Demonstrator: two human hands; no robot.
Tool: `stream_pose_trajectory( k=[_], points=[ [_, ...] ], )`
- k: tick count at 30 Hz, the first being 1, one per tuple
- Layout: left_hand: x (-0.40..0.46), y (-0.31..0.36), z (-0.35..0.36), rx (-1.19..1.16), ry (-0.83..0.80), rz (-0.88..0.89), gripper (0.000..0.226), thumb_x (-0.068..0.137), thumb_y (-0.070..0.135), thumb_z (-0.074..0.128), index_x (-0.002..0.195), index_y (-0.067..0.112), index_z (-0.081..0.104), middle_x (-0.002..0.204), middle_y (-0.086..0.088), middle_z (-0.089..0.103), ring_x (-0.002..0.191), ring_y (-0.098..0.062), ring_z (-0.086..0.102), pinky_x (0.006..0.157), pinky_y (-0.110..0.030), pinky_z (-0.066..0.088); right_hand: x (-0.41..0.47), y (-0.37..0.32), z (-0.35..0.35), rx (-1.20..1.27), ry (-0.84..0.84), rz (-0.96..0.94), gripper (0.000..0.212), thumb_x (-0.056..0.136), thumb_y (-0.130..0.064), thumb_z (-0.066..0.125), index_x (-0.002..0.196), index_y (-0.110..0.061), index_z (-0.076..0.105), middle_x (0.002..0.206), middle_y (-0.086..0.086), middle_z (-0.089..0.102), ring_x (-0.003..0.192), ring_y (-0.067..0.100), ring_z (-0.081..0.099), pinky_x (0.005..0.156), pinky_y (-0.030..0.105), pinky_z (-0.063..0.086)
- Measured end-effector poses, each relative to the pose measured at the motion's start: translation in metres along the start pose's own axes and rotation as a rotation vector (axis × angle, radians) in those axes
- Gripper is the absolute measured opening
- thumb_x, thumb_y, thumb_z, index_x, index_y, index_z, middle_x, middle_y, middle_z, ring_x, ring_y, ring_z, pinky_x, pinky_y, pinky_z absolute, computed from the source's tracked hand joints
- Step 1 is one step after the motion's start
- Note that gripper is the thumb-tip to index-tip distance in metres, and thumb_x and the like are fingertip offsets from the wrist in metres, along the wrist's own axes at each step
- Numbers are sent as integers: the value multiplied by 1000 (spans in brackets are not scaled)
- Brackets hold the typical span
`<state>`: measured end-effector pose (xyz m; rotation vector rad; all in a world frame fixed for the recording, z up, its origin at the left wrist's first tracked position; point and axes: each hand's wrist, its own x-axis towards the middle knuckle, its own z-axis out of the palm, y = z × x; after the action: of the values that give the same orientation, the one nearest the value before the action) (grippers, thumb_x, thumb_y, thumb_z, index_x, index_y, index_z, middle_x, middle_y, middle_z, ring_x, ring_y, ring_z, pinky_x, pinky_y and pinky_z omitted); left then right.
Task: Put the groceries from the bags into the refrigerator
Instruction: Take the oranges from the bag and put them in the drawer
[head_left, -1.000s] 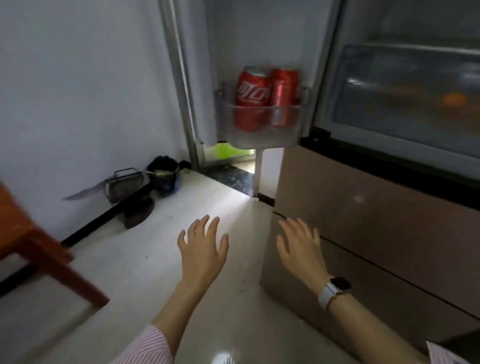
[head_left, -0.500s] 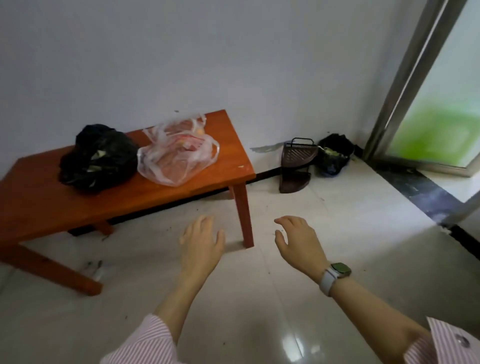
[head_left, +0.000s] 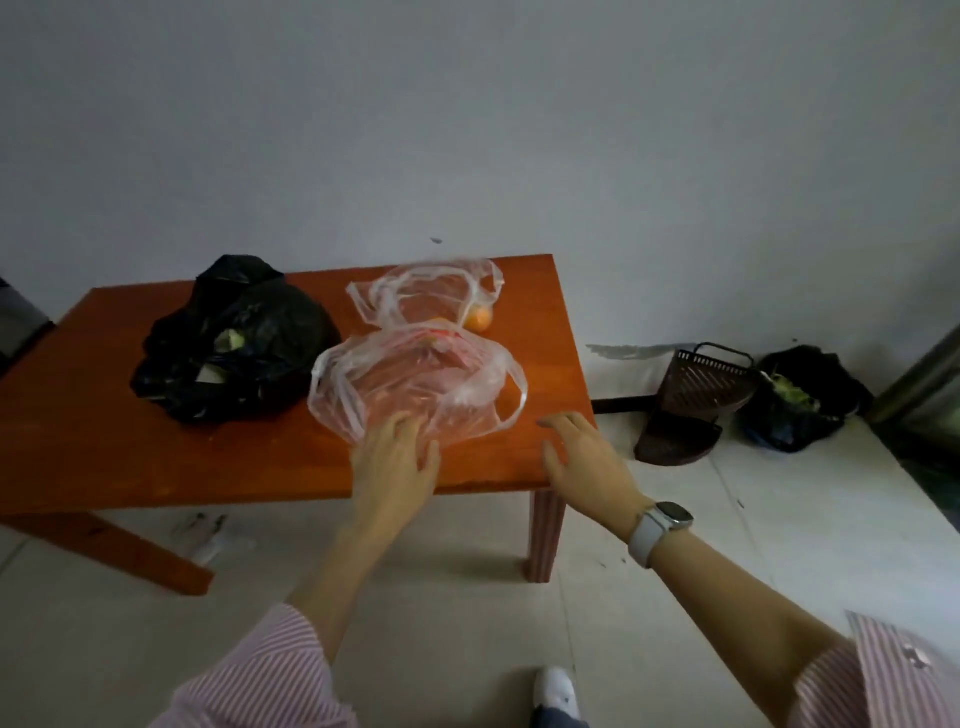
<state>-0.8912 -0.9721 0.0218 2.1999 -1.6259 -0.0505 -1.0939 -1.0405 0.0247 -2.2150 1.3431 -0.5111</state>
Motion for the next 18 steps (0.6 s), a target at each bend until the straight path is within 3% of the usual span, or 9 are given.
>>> stream_pose_trajectory(
  k=[3,8,11,13,15,18],
  points=[
    [60,-3,5,6,43,28,27,85,23,53,105,8,65,107,-12,65,99,-30,62,83,-42,49,72,6,-15,5,-31,-48,33,94,-18,42,125,-11,51,126,9,51,111,26,53,89,30,42],
    [145,-25,8,93,10,41,42,79,32,40,94,6,69,91,-13,69,84,-32,66,76,-46,52,186,3,-17,-85,-54,-167,36,93,-15,40,127,-7,49,126,12,52,113,28,52,95,36,43],
    [205,-50,18,53,-55,56,44,81,32,36,95,5,68,93,-13,68,82,-32,65,71,-43,54,247,0,1,-131,-93,-211,34,92,-14,40,123,-8,52,123,11,54,112,27,51,93,35,43],
    [248,-66,29,21,-72,94,46,82,33,35,95,5,69,93,-13,68,81,-33,65,68,-43,54,289,0,18,-212,-116,-257,32,92,-13,40,119,-7,56,125,11,55,122,27,45,103,33,35],
    [289,-82,47,-38,-118,115,49,84,34,34,102,3,67,101,-15,66,90,-32,63,76,-43,52,333,-2,33,-309,-166,-291,33,93,-13,40,122,-7,54,134,11,51,134,26,34,111,34,24],
    [335,-102,82,-39,-270,181,57,84,41,27,112,6,62,118,-11,61,113,-28,52,96,-44,41,390,-1,60,-408,-324,-328,43,93,-12,38,136,-10,39,143,10,41,136,25,29,113,39,18]
  ],
)
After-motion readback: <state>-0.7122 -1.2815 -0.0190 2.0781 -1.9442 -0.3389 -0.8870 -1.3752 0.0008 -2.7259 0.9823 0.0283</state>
